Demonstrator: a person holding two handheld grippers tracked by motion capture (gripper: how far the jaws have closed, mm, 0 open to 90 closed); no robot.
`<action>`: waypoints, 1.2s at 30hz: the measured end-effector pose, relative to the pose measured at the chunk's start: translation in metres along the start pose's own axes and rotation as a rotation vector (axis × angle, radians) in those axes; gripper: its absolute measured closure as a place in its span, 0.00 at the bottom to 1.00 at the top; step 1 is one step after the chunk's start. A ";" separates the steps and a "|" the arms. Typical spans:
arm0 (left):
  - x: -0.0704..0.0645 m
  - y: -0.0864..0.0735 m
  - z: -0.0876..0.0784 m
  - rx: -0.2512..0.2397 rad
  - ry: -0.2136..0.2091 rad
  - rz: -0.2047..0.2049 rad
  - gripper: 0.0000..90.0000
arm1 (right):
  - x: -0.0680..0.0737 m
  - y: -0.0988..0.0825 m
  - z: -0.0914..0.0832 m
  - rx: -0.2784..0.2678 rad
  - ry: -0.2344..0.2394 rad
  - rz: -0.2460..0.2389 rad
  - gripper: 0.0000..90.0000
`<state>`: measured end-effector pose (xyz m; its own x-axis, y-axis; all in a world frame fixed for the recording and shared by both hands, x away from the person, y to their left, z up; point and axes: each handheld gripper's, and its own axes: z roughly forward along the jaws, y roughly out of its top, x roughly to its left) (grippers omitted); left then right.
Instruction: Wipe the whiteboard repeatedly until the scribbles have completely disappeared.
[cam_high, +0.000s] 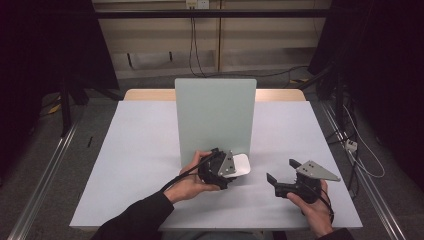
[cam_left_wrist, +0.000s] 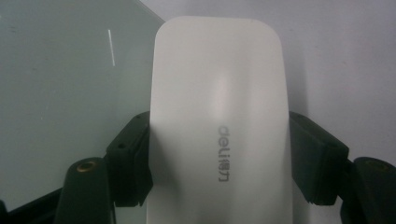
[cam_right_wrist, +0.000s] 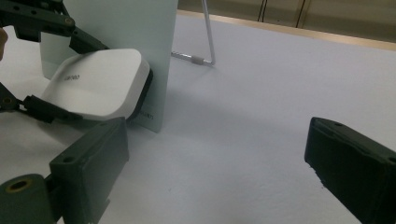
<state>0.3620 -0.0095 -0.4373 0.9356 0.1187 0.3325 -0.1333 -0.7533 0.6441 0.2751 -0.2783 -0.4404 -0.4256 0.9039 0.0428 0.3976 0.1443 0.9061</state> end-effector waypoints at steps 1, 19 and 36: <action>-0.001 0.000 0.000 0.001 0.004 0.007 0.35 | 0.000 0.000 0.000 0.000 0.000 0.001 0.07; 0.041 -0.001 -0.051 -0.119 0.106 -0.111 0.35 | 0.000 0.000 0.000 0.000 -0.002 0.001 0.07; 0.027 0.010 -0.027 -0.106 0.081 -0.049 0.35 | 0.000 0.000 0.000 0.001 0.000 0.002 0.07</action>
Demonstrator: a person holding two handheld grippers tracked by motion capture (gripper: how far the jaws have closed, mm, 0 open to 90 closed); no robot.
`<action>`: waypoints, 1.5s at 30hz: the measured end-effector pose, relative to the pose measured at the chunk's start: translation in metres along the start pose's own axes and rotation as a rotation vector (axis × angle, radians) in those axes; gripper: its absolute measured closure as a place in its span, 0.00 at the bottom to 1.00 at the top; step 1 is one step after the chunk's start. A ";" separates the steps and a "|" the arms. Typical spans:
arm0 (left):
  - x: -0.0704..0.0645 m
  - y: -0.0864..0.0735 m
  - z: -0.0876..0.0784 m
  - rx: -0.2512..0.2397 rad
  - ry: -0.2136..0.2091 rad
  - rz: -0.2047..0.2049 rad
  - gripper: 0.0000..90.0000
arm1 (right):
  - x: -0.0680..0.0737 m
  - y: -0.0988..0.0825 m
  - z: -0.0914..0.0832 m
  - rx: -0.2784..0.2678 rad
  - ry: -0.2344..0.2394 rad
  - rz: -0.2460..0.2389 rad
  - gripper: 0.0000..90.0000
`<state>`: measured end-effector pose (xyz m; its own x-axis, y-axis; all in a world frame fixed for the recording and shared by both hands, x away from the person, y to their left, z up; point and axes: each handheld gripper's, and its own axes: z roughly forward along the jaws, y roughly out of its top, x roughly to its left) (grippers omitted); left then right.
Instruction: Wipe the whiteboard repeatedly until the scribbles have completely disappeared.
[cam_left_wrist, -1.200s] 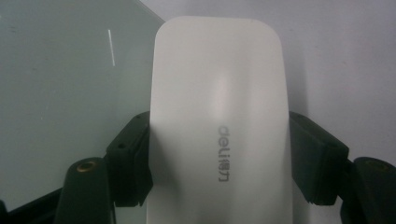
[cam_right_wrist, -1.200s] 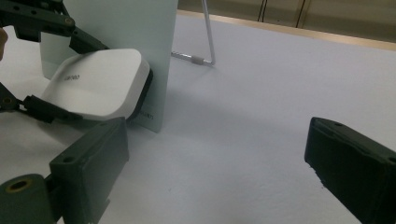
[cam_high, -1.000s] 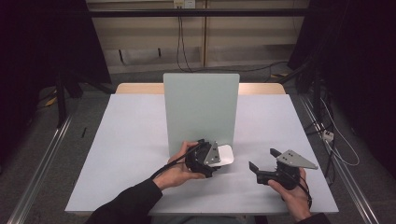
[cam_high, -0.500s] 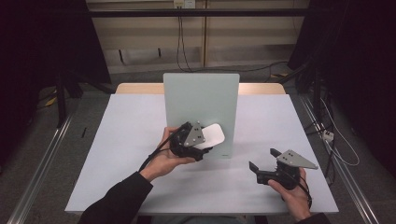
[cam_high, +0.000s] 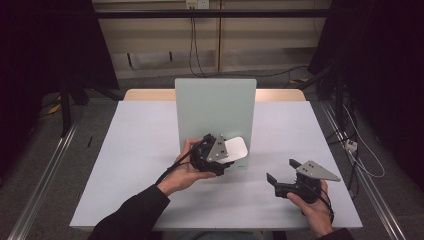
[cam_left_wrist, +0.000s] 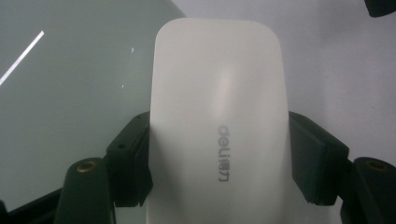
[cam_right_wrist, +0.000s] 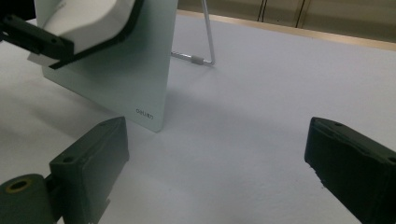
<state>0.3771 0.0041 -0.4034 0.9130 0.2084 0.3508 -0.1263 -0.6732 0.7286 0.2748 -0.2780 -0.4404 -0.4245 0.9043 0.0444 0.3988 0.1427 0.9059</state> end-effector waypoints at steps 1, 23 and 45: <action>-0.002 0.000 0.002 0.006 -0.008 0.005 0.35 | 0.000 0.000 0.000 0.000 0.000 0.001 0.07; -0.011 -0.021 -0.004 0.031 0.013 0.009 0.35 | 0.000 0.000 0.000 0.000 -0.001 0.000 0.07; 0.007 -0.032 -0.047 -0.068 0.057 -0.133 0.35 | 0.000 0.001 0.001 0.002 -0.001 0.007 0.07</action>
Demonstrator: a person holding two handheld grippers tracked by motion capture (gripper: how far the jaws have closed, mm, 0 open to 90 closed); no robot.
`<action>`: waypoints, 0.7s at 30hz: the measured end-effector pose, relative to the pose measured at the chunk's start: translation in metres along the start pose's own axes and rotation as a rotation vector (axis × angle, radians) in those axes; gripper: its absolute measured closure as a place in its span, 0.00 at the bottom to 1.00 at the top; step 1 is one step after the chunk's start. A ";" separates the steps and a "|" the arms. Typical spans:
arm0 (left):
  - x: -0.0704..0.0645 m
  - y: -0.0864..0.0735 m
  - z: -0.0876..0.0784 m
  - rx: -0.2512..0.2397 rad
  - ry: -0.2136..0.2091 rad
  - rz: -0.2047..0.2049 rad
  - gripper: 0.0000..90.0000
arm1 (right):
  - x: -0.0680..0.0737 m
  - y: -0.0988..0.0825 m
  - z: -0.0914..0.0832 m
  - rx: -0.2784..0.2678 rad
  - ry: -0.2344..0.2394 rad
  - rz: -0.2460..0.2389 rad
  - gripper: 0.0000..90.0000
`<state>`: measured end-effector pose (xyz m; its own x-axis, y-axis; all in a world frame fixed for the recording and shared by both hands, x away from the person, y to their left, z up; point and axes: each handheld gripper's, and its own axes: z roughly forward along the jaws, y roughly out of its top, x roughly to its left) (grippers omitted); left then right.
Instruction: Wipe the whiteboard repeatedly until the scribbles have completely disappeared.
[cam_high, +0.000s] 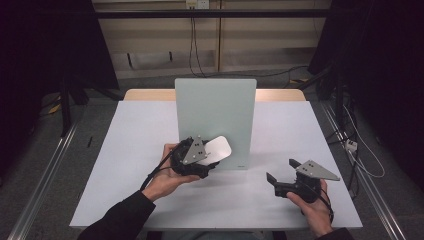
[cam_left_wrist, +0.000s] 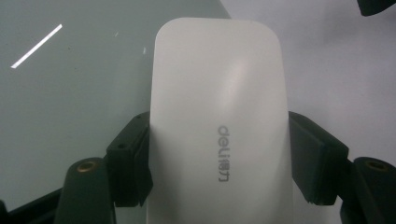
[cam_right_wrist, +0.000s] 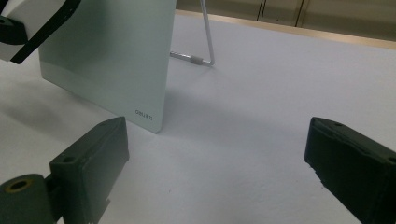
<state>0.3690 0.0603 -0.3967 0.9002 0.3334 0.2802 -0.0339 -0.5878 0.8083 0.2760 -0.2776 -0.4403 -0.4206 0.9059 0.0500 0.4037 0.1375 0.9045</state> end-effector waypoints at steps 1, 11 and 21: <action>0.000 0.000 -0.001 -0.003 -0.003 -0.007 0.35 | 0.000 0.000 0.000 0.000 0.001 0.002 0.07; 0.018 -0.004 -0.029 -0.052 -0.022 -0.150 0.35 | 0.000 0.000 0.000 -0.001 0.000 -0.005 0.07; 0.038 -0.012 -0.057 -0.093 -0.042 -0.251 0.35 | 0.001 0.000 0.000 0.000 0.001 -0.008 0.07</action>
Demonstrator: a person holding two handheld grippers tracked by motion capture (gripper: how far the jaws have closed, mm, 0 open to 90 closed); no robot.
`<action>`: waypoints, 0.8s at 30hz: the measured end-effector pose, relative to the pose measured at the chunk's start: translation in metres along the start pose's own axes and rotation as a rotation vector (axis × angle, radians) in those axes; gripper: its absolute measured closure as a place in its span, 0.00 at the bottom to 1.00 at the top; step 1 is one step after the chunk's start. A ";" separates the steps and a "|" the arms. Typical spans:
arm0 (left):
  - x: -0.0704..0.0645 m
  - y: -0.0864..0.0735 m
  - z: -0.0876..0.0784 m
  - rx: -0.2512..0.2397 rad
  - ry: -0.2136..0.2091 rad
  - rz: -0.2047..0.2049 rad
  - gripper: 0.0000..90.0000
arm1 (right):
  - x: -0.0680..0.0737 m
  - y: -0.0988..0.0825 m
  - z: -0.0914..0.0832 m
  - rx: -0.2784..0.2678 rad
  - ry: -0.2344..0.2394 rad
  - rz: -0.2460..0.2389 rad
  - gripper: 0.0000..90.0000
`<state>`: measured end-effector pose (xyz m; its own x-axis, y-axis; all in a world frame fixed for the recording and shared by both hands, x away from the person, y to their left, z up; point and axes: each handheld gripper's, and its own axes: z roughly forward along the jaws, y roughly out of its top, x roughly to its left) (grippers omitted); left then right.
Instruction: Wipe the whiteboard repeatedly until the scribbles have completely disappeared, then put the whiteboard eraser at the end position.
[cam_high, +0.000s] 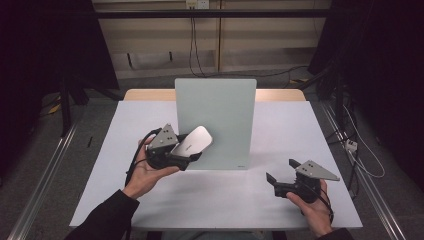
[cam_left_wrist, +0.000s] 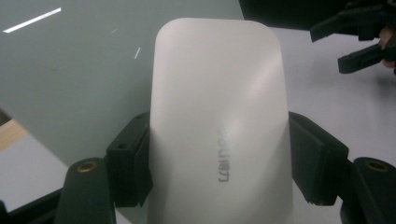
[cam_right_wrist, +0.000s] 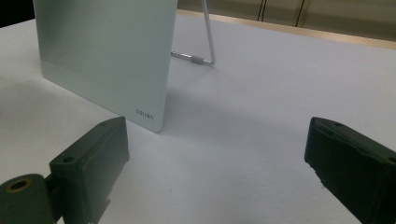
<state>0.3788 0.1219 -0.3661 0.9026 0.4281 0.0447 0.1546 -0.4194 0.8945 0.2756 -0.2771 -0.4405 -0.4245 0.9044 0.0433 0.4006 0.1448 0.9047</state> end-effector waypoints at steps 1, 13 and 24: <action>0.001 0.000 -0.003 -0.002 0.008 -0.001 0.35 | 0.000 0.000 0.000 0.000 0.001 -0.001 0.07; -0.001 -0.019 -0.013 0.066 0.024 -0.013 0.35 | 0.000 0.000 -0.001 -0.001 0.002 0.003 0.07; -0.009 -0.025 -0.010 0.130 -0.053 -0.045 0.35 | 0.000 0.001 0.003 0.003 0.008 0.014 0.07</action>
<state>0.3626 0.1363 -0.3843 0.9130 0.4075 -0.0204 0.2428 -0.5024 0.8298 0.2782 -0.2756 -0.4407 -0.4257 0.9029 0.0590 0.4088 0.1337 0.9028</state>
